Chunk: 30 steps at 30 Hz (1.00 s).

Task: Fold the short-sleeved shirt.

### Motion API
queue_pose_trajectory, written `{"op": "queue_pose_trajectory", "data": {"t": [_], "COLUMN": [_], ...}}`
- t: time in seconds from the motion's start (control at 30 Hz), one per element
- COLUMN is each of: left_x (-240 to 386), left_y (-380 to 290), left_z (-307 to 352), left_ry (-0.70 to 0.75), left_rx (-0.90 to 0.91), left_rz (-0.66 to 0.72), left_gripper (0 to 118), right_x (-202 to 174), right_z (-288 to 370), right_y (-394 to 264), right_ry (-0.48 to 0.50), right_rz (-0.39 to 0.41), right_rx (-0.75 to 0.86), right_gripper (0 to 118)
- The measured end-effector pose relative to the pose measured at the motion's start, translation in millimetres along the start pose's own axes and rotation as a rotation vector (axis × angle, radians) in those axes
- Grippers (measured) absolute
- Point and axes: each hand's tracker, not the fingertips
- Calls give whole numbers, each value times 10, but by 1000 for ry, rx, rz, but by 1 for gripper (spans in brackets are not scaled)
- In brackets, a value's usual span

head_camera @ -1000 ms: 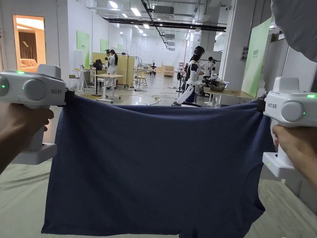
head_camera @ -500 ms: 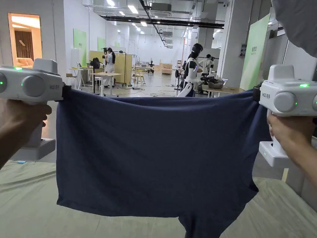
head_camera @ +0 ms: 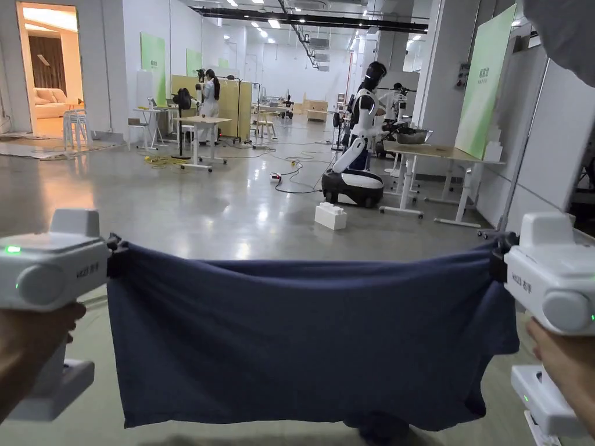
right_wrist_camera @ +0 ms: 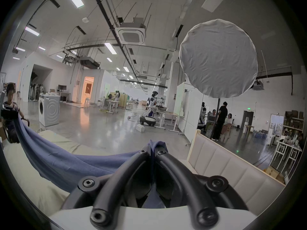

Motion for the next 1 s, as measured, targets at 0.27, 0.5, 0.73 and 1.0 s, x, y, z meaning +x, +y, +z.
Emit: {"op": "queue_pose_trajectory", "data": {"t": [0.27,0.5,0.73,1.0], "left_x": [-75,-162,-235,-87], "left_y": [-1262,-2051,-2701,-3212], "left_z": [820,1443,1752,1606], "left_ry": [-14,-36,-55,-70], "left_rx": [-106,-264,-432,-671], "left_rz": [30,10,-24,-74], "left_gripper": [9,9,9,9], "right_x": [-140,-262,-332,-515], "right_z": [919,1616,2050,1993], "right_y": [-969,-1751,-2311,-2993], "right_ry": [53,95,113,161], "right_rz": [23,35,59,94], "right_rx": [-136,-297,-477,-756], "right_gripper": [4,4,4,4]}}
